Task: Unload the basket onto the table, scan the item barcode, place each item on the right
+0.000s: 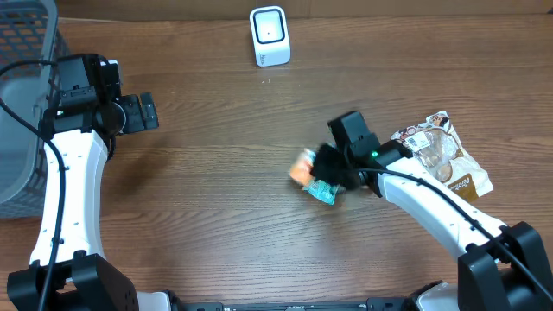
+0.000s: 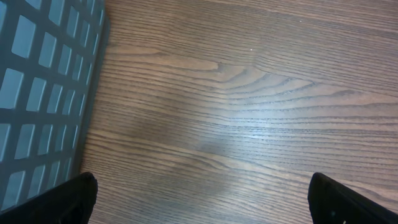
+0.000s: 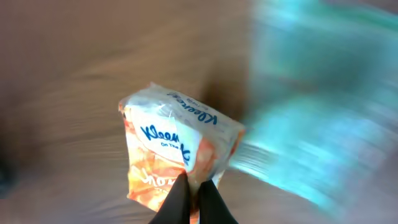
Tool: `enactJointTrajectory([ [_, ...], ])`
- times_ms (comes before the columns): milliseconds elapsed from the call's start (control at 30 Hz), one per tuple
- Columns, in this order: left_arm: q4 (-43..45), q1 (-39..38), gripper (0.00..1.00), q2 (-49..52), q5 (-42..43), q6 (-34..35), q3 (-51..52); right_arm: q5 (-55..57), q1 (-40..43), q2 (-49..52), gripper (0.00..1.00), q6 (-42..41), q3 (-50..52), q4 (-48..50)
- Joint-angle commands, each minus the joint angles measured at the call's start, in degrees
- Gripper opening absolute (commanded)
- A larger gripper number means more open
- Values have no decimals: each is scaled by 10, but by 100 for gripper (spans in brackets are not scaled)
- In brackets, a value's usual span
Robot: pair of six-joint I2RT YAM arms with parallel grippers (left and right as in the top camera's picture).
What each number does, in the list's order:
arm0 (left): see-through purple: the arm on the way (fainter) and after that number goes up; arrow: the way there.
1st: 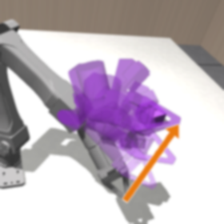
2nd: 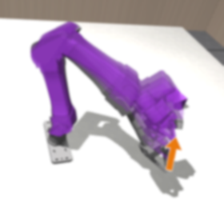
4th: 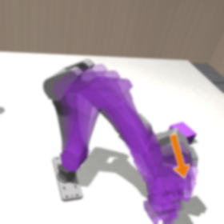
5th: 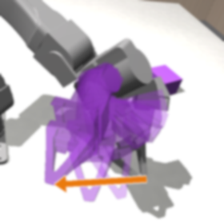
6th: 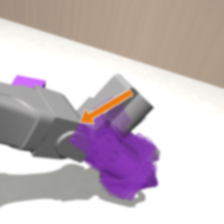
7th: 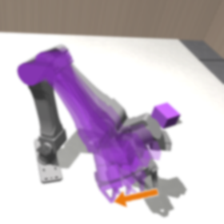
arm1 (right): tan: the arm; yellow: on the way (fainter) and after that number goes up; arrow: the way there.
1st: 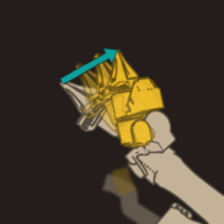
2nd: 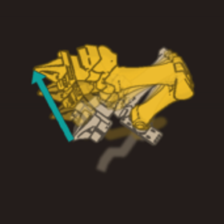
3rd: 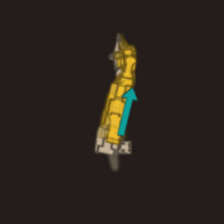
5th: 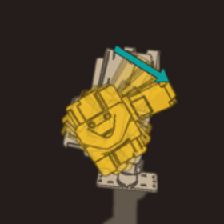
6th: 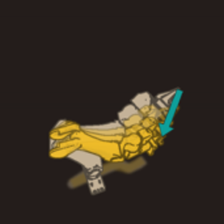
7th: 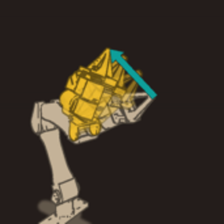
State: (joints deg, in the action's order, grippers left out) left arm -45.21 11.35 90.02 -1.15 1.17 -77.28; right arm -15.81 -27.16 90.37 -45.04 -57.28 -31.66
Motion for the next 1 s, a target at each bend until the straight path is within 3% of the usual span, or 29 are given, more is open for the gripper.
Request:
enactJointTrajectory([
  [0, 0, -1, 100, 3, -1, 5, -4, -79, -15, -7, 4, 31, -18, 51],
  [300, 0, -1, 100, 3, -2, 5, -4, 32, -114, 23, 4, 31, -18, 168],
  [700, 0, -1, 100, 3, -2, 5, -4, 26, -168, 169, 4, 32, -18, 298],
  [967, 0, -1, 100, 3, -2, 5, -4, -15, -165, 205, 4, 46, -18, 348],
])
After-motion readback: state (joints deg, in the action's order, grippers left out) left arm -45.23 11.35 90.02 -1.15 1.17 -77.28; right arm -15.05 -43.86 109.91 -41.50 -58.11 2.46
